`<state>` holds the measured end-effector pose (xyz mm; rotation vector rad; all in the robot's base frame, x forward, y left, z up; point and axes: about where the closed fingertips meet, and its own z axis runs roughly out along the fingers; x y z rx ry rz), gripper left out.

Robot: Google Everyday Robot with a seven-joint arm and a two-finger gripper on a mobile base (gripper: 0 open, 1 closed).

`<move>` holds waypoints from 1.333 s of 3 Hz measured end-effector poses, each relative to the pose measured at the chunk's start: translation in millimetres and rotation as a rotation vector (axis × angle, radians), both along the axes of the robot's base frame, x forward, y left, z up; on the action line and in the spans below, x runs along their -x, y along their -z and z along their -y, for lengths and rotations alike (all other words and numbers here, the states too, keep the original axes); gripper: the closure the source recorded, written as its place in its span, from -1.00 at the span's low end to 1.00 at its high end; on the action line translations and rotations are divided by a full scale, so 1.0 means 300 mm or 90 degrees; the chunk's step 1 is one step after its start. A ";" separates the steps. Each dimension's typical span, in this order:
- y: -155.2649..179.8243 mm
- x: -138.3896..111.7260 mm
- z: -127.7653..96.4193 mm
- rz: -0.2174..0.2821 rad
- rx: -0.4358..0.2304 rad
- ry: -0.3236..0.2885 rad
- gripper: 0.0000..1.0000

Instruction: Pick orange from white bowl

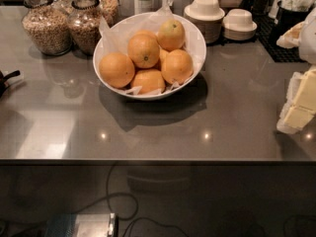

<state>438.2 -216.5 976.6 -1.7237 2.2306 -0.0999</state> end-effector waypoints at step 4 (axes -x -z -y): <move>0.006 -0.189 -0.292 0.000 -0.054 -0.201 -1.00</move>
Offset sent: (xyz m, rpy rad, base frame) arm 0.0100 0.0105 0.0011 0.0092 0.0016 0.0590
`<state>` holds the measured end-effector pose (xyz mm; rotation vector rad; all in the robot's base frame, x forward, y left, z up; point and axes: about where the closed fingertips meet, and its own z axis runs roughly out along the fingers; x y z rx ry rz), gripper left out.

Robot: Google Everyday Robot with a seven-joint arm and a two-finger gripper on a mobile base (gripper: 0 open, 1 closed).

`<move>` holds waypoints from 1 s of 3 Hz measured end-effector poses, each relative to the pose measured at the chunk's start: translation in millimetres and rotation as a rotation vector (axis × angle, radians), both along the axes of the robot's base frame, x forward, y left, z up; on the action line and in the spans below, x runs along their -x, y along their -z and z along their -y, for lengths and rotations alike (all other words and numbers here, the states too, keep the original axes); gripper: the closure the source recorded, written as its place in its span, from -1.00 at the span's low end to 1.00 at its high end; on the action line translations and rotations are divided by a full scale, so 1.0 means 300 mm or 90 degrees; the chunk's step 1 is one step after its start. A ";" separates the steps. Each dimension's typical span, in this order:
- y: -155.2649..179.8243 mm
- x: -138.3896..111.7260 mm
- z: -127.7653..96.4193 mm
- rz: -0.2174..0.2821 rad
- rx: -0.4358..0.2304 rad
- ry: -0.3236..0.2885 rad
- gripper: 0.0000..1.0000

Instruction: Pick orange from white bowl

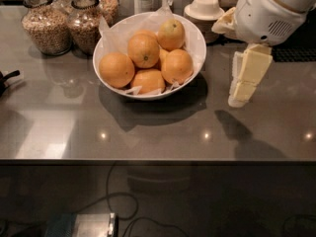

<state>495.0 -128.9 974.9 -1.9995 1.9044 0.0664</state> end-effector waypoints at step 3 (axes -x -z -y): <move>0.085 -0.289 -0.335 -0.006 -0.012 -0.136 -1.00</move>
Offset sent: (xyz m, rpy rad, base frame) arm 0.0972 0.1040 -0.0383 0.0004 0.0516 0.2291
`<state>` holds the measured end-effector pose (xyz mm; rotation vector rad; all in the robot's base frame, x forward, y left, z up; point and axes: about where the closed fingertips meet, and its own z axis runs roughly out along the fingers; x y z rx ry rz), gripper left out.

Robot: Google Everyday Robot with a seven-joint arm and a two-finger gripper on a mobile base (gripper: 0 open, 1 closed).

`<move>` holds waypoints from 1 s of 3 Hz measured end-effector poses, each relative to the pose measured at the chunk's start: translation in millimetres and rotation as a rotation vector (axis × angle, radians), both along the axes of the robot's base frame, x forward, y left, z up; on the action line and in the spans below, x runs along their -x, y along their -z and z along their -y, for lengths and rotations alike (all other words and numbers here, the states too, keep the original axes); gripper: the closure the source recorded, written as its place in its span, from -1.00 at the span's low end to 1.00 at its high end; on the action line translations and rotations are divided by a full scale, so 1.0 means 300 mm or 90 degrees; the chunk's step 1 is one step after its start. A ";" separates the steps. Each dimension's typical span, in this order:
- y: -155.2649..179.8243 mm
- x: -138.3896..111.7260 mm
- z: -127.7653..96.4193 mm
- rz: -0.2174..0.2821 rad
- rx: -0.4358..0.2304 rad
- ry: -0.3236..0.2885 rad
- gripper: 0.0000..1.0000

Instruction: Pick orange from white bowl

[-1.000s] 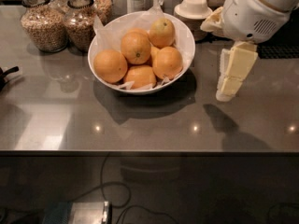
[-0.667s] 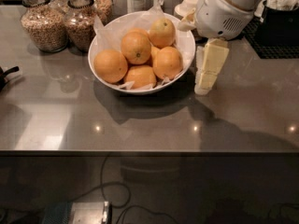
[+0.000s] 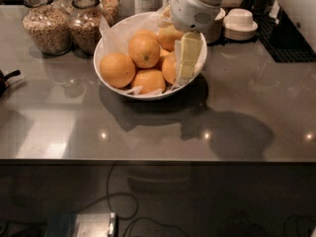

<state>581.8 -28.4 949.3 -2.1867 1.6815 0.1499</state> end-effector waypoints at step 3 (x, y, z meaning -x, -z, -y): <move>0.079 -0.123 -0.168 -0.007 0.006 -0.054 -1.00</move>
Offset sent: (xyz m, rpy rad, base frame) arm 0.0350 0.0714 -0.0206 -0.0354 0.0173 0.1465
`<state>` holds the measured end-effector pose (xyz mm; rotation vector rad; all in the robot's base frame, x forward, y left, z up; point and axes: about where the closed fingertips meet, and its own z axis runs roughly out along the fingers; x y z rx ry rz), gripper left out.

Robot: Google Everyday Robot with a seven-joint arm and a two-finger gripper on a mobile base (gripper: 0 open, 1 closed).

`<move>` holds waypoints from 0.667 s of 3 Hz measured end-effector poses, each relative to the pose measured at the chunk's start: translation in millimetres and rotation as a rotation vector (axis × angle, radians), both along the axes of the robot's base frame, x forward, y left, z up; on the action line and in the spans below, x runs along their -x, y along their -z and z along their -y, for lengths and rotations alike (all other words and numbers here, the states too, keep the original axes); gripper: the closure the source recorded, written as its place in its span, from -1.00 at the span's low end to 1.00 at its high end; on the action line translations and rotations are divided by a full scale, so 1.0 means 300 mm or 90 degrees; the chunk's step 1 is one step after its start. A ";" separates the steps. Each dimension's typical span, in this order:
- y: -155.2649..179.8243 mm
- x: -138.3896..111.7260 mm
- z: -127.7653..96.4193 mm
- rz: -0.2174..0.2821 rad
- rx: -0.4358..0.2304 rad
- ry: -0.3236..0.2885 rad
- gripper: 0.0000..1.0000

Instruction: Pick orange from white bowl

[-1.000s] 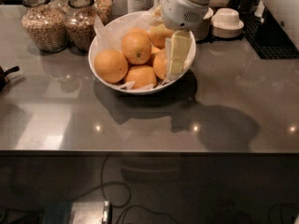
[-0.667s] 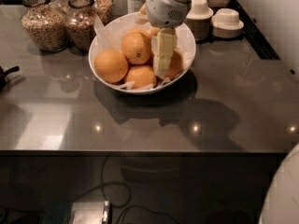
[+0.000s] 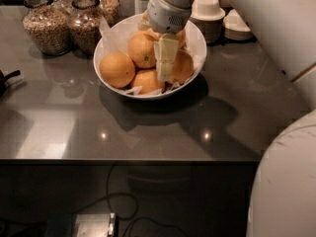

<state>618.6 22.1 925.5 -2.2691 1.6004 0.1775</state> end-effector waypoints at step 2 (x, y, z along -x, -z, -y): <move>0.040 -0.039 0.018 -0.015 0.013 0.026 -1.00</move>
Offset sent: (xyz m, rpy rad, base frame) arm 0.0079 -0.0156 -0.0163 -0.0565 0.0612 -0.0614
